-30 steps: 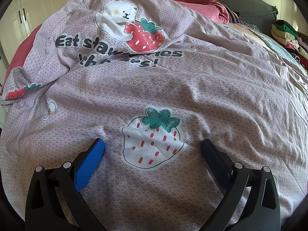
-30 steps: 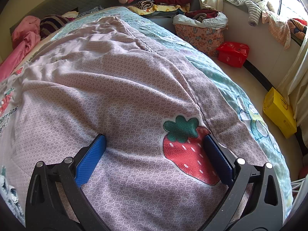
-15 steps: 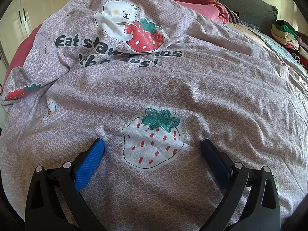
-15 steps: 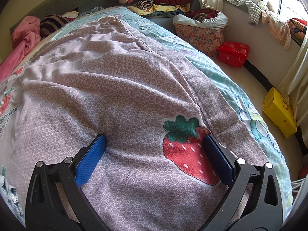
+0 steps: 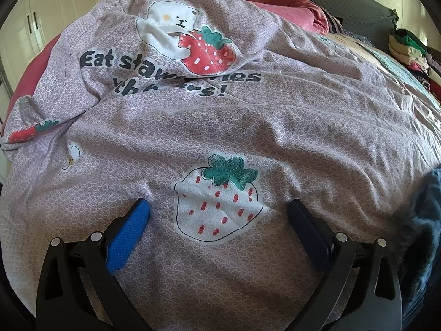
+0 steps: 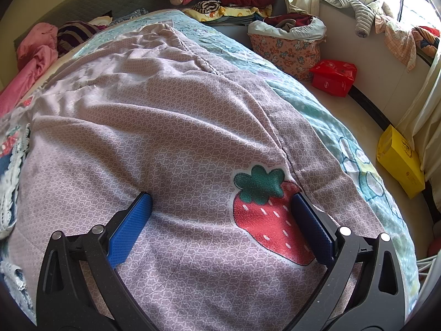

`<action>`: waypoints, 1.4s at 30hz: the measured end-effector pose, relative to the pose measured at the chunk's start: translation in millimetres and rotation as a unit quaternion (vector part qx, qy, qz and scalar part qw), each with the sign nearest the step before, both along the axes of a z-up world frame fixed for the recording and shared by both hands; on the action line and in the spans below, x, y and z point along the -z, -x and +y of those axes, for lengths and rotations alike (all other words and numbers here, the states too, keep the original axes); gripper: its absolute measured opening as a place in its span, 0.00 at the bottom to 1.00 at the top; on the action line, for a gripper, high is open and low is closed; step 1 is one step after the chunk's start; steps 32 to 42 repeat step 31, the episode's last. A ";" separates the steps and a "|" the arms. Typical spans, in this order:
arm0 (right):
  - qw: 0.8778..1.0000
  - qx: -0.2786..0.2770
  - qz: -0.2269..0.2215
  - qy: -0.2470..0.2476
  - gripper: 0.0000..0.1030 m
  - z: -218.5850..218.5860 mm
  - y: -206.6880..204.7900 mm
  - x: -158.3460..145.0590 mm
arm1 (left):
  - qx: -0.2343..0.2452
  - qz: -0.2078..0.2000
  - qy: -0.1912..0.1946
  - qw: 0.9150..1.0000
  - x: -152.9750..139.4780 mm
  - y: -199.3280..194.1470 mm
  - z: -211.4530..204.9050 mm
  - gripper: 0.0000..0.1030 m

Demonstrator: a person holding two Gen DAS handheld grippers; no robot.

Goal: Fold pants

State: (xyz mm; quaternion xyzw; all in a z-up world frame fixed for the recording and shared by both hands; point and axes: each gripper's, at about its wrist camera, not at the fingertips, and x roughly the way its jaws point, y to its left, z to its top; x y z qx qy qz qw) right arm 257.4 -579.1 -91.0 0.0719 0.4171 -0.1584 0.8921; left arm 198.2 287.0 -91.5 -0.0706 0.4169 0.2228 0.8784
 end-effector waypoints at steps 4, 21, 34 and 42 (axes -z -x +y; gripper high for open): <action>1.000 0.000 0.000 0.000 0.92 -0.2 0.4 -0.1 | 0.000 -0.001 0.001 1.000 0.3 0.6 -0.6 0.96; 1.000 0.000 0.000 0.000 0.92 -0.1 0.3 -0.2 | 0.001 -0.001 0.006 1.000 1.5 1.9 1.6 0.96; 1.000 0.000 0.000 0.000 0.92 0.0 0.5 -0.2 | 0.001 -0.002 0.005 1.000 0.3 1.9 2.2 0.96; 1.000 0.000 0.000 0.000 0.92 0.0 0.5 -0.2 | 0.001 -0.002 0.005 1.000 0.3 1.9 2.2 0.96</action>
